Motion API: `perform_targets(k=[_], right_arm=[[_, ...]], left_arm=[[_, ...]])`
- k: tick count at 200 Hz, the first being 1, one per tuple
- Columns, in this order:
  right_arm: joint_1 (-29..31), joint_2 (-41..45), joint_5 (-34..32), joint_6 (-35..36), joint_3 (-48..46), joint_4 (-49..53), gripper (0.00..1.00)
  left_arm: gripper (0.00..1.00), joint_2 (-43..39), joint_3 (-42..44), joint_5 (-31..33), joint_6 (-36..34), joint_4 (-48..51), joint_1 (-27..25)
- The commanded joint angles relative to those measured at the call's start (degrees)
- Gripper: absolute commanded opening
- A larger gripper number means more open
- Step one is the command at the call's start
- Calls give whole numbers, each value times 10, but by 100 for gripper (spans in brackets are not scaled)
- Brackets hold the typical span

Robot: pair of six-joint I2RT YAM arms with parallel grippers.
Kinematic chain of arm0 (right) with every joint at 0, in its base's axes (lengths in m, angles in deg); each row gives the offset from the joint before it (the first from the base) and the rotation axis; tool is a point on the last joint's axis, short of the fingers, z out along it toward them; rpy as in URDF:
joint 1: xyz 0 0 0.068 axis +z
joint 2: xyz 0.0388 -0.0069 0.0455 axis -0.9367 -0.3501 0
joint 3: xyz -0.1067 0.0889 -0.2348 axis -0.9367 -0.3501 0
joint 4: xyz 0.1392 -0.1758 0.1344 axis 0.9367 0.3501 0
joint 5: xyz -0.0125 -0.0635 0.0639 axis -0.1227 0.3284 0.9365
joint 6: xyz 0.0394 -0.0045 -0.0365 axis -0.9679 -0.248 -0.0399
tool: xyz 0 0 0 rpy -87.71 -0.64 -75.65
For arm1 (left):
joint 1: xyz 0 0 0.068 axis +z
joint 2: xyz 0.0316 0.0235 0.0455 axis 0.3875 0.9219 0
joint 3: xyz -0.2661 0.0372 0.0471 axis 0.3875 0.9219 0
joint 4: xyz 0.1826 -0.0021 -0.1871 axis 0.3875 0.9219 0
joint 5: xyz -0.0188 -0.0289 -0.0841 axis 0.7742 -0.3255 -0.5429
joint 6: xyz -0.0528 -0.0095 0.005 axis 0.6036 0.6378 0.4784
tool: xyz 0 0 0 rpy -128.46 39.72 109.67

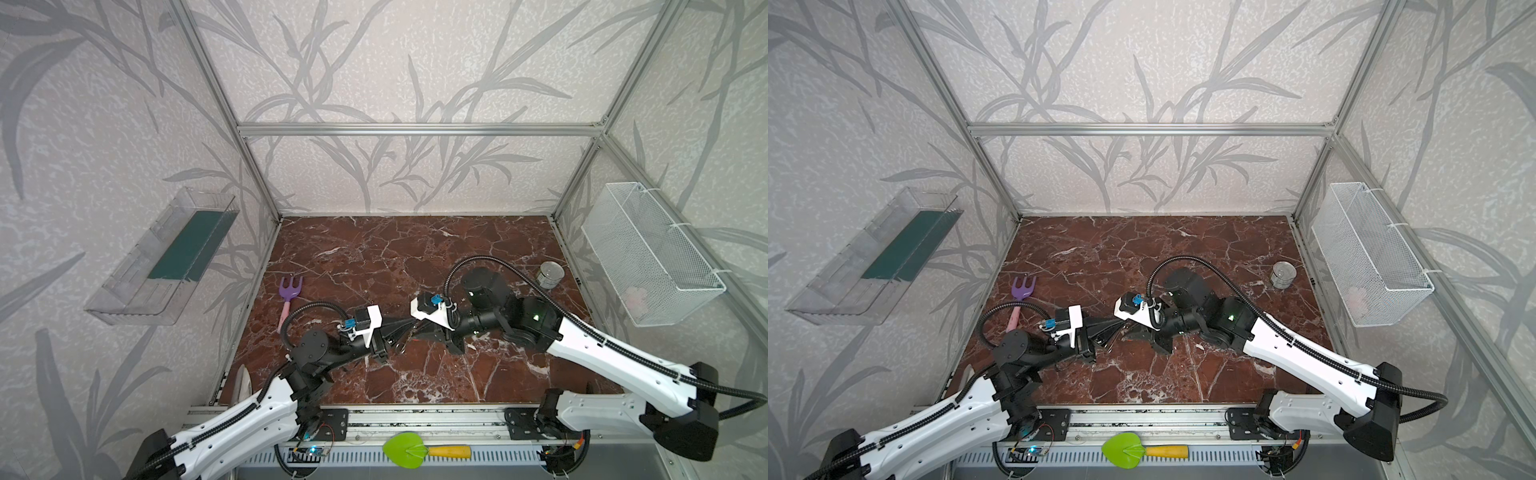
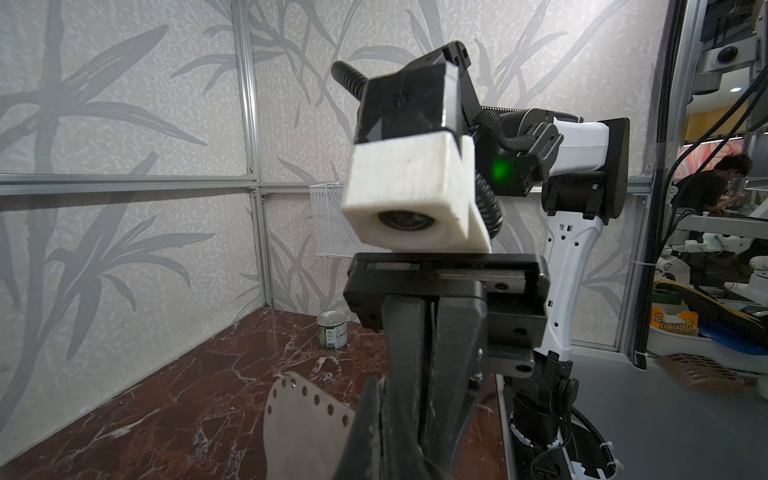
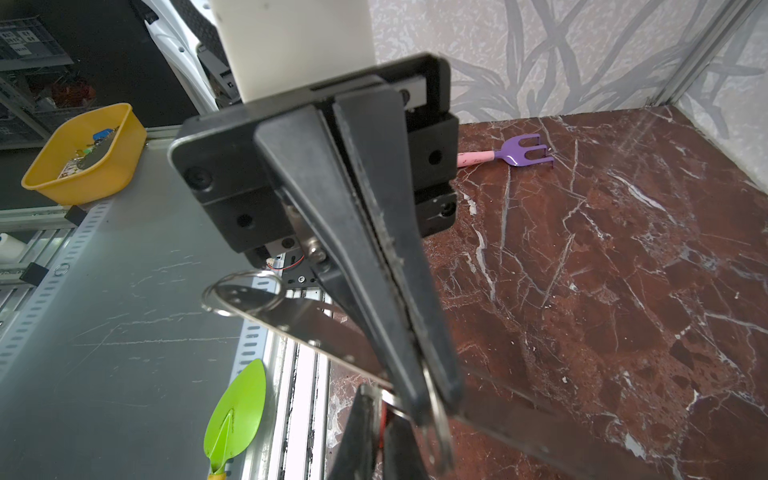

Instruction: Put the keys on the keyring

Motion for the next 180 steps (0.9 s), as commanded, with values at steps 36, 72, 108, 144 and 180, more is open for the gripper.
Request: perform_targets(k=[36,72,108,144,180], right_arm=[[4,30,-22,10,-9,16,27],[-6,88,-66,11,-28,6,32],[-9,138,-116,0,-52,-46,30],[-9,119,-87,-12,-47,-78,19],[-9,85,-69,-22,-45,-109,16]], left_arm=[[0,-15,11,11,14,-58,0],[0,-34,20,12,14,-58,1],[0,-42,18,-1,13,-42,1],[0,-33,9,-15,13,-36,1],[0,-24,4,-25,18,-37,0]])
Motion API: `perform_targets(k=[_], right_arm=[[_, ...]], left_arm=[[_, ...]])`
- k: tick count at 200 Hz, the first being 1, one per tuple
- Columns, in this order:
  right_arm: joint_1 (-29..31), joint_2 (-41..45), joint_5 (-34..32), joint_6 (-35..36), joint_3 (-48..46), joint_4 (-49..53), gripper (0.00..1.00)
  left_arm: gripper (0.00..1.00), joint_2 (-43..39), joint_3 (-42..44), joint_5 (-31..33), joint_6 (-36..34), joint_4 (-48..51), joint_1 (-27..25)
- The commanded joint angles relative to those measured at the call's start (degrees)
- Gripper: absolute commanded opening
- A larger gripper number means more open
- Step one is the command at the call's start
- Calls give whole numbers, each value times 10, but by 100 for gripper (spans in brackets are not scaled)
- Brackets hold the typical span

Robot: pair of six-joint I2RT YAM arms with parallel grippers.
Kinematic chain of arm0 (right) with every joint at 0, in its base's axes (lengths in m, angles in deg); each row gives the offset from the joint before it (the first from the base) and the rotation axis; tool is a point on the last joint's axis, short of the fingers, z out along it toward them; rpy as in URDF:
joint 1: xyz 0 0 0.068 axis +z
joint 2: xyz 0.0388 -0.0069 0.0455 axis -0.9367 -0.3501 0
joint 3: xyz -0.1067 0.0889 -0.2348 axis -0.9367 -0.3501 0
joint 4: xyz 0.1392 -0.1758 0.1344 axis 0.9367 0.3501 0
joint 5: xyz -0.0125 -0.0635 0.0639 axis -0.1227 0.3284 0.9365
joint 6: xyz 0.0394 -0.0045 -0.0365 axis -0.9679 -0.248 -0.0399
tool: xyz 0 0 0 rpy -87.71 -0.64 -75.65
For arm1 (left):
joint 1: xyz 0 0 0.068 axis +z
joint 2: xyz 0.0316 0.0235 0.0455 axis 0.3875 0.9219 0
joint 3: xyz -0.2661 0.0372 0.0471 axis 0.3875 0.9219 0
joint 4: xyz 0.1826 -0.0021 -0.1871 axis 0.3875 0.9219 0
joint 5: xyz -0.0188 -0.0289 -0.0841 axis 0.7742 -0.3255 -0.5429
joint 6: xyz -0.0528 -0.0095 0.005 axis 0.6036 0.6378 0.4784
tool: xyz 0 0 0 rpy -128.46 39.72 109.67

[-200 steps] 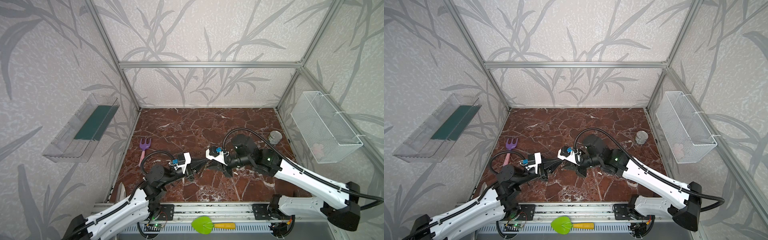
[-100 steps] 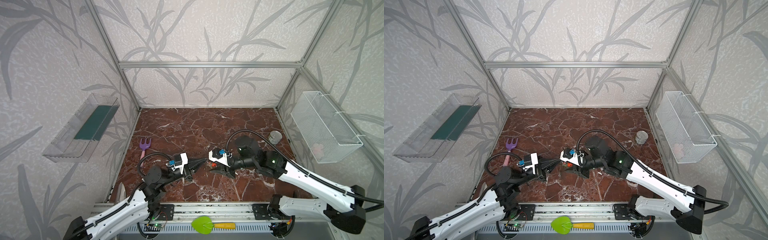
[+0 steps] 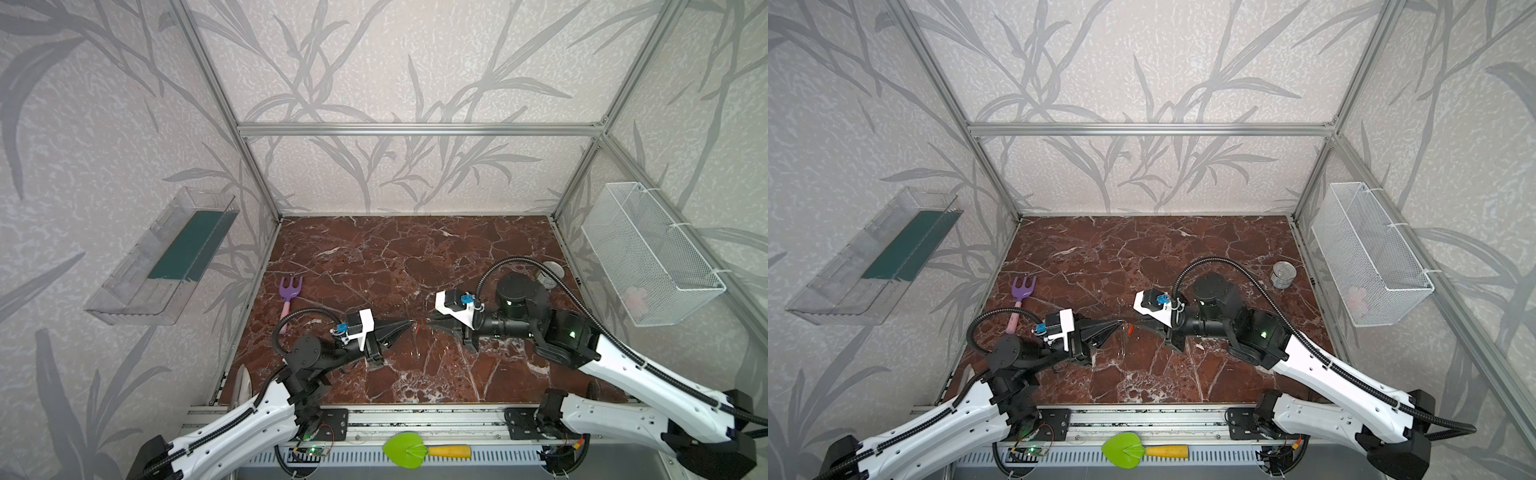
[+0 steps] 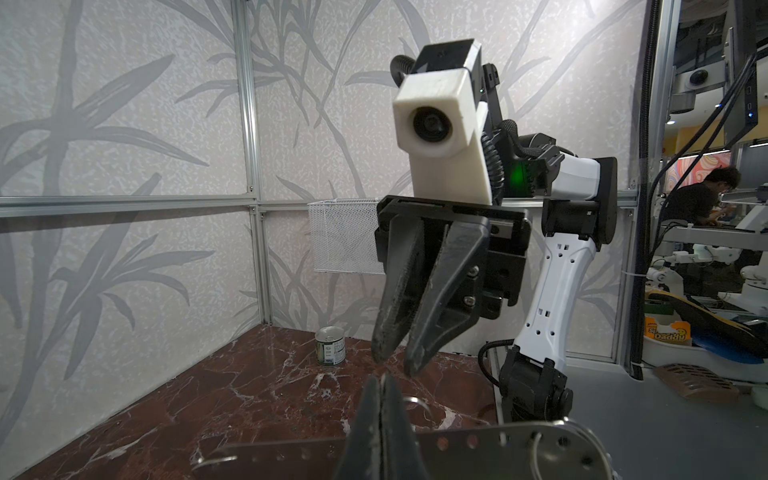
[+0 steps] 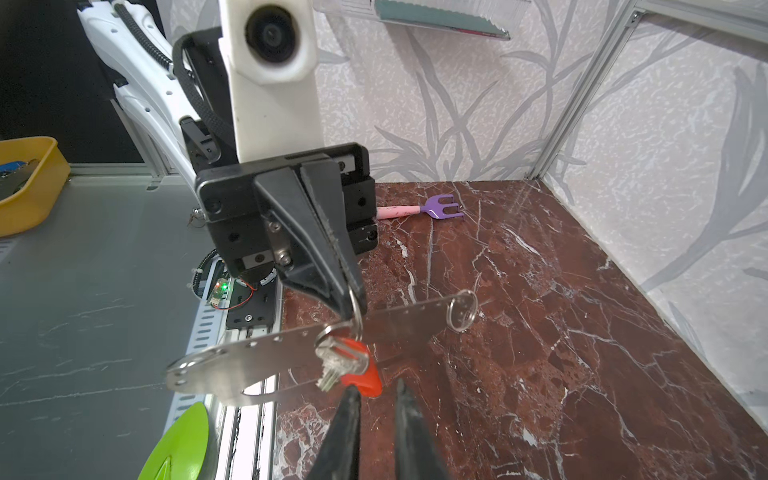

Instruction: Put the keys on the keyring

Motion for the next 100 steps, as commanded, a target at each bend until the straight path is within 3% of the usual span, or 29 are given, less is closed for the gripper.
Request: perform_targets(k=[1,100], right_arm=[[-2,-15,19,-12,0,-37,16],[-2,-38,53,-15,5,-40,11]], left_arm=[[0,1,-15,-15,7,-14,0],[0,1,-15,-11,5,-18,0]])
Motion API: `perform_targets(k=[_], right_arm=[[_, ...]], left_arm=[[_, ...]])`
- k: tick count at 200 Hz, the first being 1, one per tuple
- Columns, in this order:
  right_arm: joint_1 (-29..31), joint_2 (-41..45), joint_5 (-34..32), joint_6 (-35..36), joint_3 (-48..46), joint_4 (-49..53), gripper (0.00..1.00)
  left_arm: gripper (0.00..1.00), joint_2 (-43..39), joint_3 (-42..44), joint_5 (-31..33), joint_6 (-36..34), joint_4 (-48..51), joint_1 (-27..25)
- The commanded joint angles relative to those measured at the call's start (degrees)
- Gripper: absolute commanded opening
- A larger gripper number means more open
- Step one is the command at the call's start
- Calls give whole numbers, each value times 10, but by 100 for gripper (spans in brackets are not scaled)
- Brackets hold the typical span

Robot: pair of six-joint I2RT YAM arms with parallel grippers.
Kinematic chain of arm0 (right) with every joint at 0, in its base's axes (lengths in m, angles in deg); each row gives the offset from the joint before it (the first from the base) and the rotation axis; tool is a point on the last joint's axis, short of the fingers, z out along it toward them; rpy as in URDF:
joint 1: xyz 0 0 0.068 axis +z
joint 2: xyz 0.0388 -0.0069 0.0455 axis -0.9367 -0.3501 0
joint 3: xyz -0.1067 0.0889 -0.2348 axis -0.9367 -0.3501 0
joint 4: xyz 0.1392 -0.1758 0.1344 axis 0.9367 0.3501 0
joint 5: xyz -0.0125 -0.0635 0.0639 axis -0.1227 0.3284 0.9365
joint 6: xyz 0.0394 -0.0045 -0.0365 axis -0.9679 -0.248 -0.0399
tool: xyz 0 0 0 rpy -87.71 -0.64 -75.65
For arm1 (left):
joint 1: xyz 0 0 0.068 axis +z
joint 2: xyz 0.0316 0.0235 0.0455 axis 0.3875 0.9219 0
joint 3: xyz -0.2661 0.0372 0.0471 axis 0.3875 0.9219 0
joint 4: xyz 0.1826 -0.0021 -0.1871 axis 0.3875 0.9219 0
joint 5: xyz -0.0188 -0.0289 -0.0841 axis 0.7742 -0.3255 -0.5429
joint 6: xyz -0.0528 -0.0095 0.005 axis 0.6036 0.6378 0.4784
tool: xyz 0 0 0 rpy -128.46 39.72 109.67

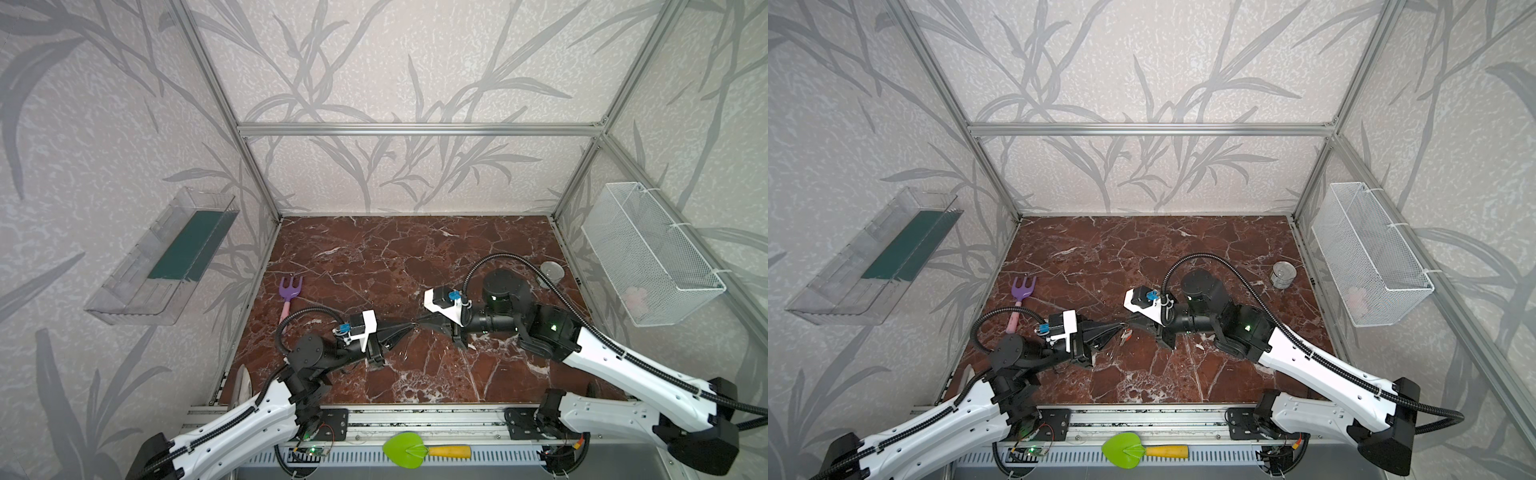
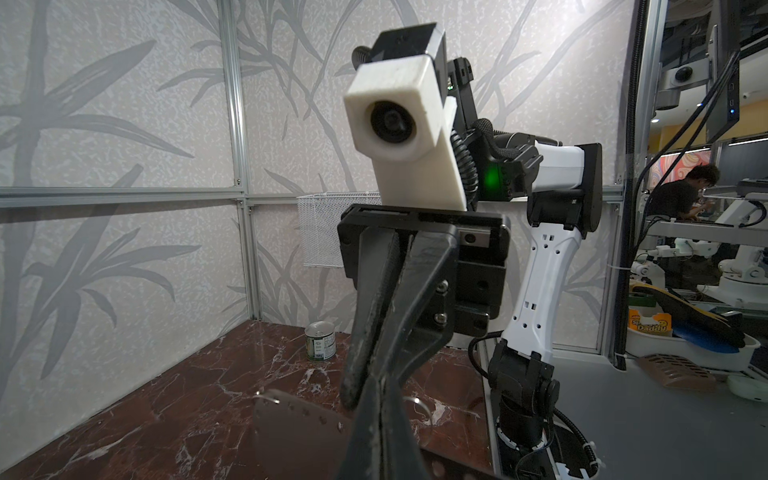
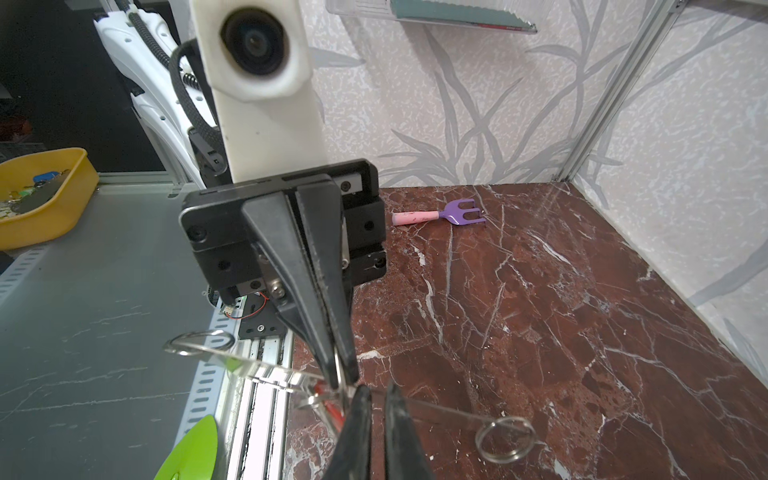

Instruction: Put the keys on the keyring

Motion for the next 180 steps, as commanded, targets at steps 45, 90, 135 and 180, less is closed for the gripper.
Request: perform_targets(k=[45,90,135,180], right_arm=[[-1,17,28,-3,-8,8,16],[-1,12,41,-2,-1,6,17],[-1,6,50,-2,3,1,17],[-1,1,49,-5,4,-6,15]], left_arm=[[0,-23,-3,19,-2,-20,0],[0,-14,-7,11,2,-20,0],[0,-12,-9,8,2,-23,0],[0,-11,-8,3,4,-22,0]])
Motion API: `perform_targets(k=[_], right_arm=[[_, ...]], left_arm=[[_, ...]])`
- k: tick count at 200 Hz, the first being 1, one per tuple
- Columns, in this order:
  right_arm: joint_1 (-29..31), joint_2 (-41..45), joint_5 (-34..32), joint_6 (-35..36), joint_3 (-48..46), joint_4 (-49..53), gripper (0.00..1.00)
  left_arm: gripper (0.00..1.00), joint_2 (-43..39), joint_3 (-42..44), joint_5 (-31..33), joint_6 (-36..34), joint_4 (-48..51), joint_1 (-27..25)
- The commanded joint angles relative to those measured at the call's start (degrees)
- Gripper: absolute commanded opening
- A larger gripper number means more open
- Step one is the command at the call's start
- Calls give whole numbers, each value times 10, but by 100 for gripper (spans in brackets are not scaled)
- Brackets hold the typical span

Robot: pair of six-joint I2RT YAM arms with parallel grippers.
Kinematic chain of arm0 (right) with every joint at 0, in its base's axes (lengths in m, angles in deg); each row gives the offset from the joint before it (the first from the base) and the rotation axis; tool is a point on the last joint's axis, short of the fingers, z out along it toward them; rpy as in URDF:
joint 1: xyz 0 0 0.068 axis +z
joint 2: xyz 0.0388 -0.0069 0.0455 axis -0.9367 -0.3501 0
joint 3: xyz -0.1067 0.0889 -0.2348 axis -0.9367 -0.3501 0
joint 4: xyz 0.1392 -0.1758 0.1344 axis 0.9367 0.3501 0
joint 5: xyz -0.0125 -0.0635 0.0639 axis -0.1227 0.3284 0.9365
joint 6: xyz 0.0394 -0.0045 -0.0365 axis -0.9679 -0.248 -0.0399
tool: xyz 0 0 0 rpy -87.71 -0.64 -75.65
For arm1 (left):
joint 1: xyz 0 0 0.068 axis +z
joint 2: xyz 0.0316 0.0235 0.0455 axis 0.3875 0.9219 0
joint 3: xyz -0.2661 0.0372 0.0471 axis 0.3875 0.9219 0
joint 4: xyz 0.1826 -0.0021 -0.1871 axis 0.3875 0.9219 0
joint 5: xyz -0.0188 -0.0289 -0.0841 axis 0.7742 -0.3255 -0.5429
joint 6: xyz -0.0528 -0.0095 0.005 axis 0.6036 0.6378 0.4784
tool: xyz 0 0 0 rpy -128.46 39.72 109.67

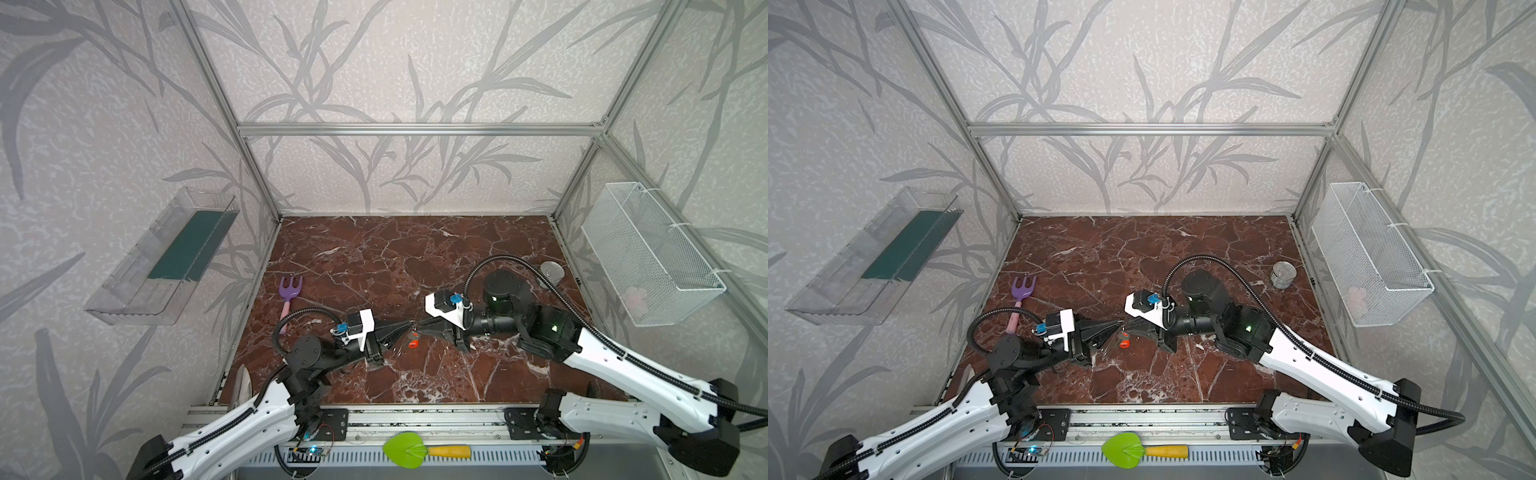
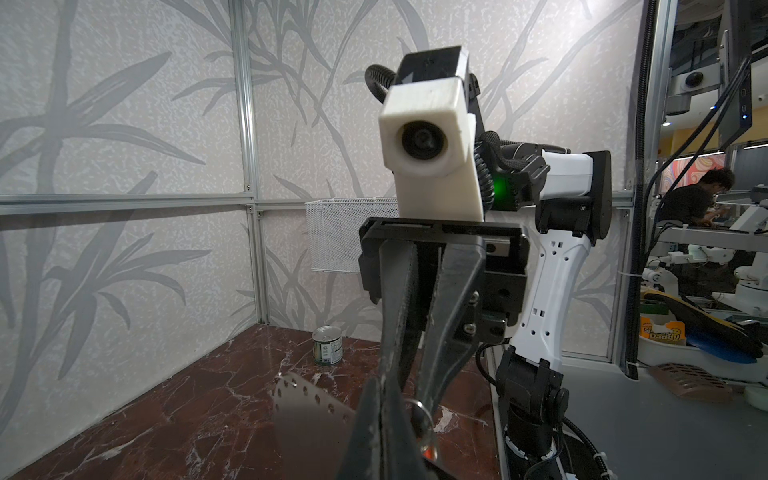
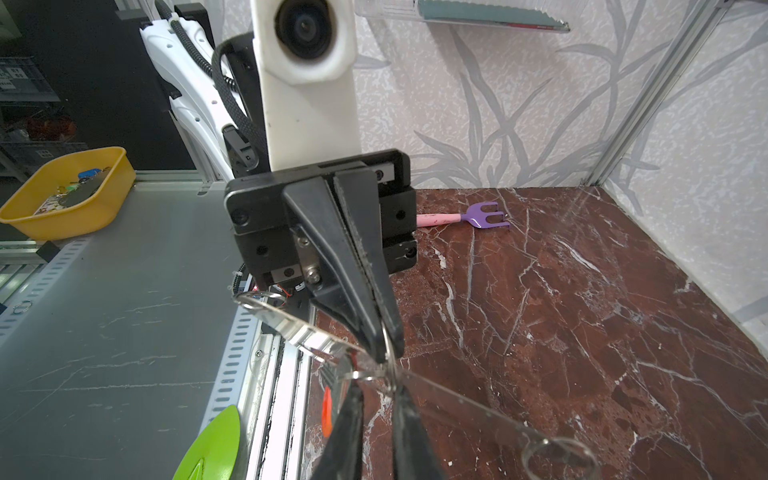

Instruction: Put the keys on the keyring

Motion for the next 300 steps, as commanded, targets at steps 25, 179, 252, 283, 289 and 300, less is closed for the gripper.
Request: perform_targets(k=[25,179,252,283,289,300], right_arm=[[-1,-7,12,-6,11,-13,14],[-1,-17,0,-9,20,-15,0],[-2,-20,-30,18,40,48,0],[-1,-35,-58,47,70,120,0],[-1,-38,-62,52,79,134,0],[-1,-44,-70,62,93,161,0]], left_arm=[[0,0,-10,-11,6,-20,0],[0,14,-8,-22,11,-28,0],[19,-10,-6,22,5,3,0],[24,-58,-13,41,-15,66,0],[25,-67,-15,45,-19,80,0],[25,-83,-21,50,-27,108,0]])
